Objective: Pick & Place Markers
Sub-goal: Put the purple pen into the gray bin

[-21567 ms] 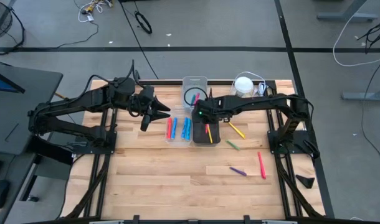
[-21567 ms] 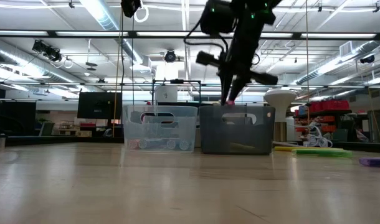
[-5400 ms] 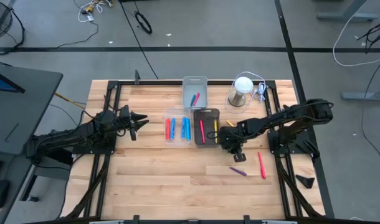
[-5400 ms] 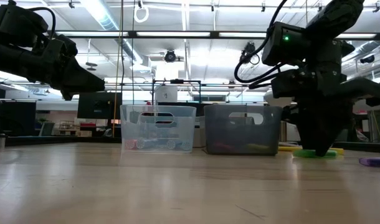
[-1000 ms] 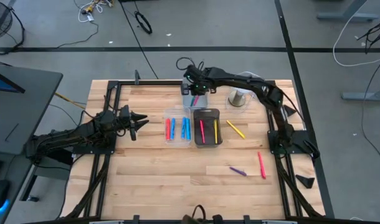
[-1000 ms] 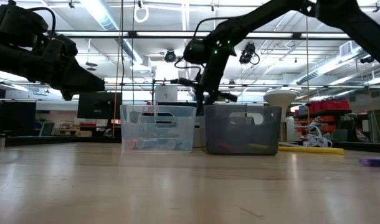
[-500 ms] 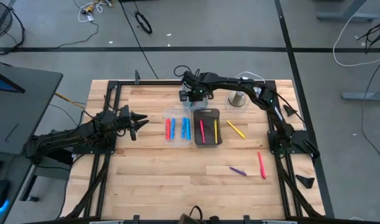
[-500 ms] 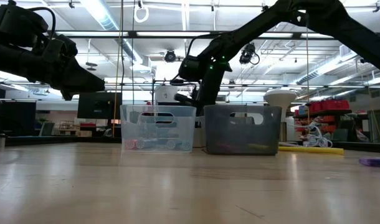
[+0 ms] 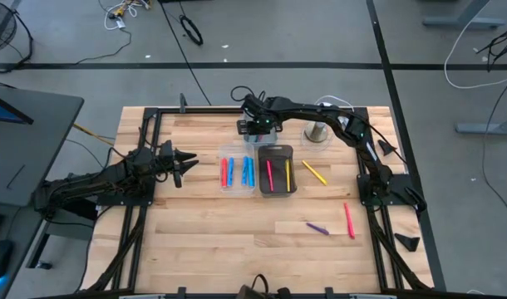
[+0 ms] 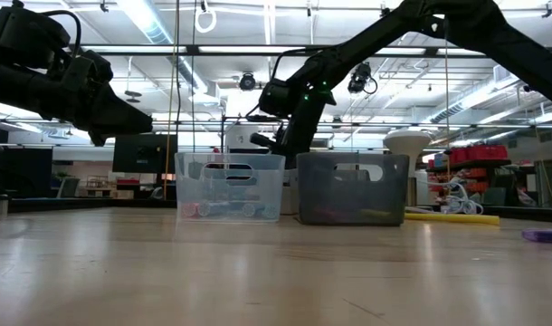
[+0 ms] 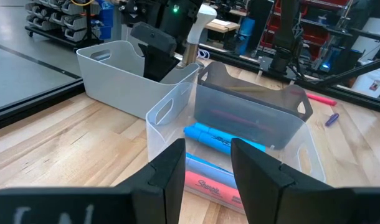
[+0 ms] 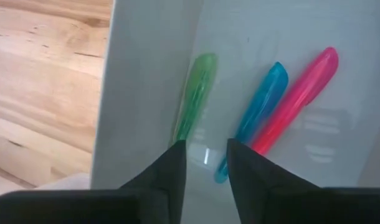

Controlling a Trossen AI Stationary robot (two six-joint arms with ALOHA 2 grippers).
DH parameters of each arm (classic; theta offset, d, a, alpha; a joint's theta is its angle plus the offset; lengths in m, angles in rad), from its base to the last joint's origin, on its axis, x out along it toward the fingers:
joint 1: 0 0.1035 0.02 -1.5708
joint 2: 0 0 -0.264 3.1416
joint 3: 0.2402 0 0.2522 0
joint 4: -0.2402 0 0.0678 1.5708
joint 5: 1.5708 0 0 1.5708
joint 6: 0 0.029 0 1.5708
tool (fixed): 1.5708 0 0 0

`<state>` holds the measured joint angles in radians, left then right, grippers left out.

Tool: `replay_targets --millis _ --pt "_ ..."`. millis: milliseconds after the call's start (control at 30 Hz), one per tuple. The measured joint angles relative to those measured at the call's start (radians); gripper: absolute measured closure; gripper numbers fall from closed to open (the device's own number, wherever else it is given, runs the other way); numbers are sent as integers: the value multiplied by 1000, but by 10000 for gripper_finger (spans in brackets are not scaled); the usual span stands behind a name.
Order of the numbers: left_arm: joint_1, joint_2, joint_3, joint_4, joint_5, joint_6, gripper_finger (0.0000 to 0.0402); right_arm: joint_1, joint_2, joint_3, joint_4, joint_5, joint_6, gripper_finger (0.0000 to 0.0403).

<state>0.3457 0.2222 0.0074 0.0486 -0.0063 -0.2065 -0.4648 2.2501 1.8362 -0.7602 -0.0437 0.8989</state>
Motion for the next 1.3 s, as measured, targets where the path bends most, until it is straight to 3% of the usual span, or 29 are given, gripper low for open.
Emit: replay_targets --millis 267,733,933,1300 --pt "0 0 0 0 0 0 266 -3 -20 0 -10 -10 -20 282" --pt "0 0 0 0 0 0 266 48 -217 2 -118 -1 -327 282" --pt "0 0 0 0 0 0 266 96 -318 2 -252 -68 -406 282" --pt "0 0 0 0 0 0 266 246 -429 -3 -617 -80 -549 282"
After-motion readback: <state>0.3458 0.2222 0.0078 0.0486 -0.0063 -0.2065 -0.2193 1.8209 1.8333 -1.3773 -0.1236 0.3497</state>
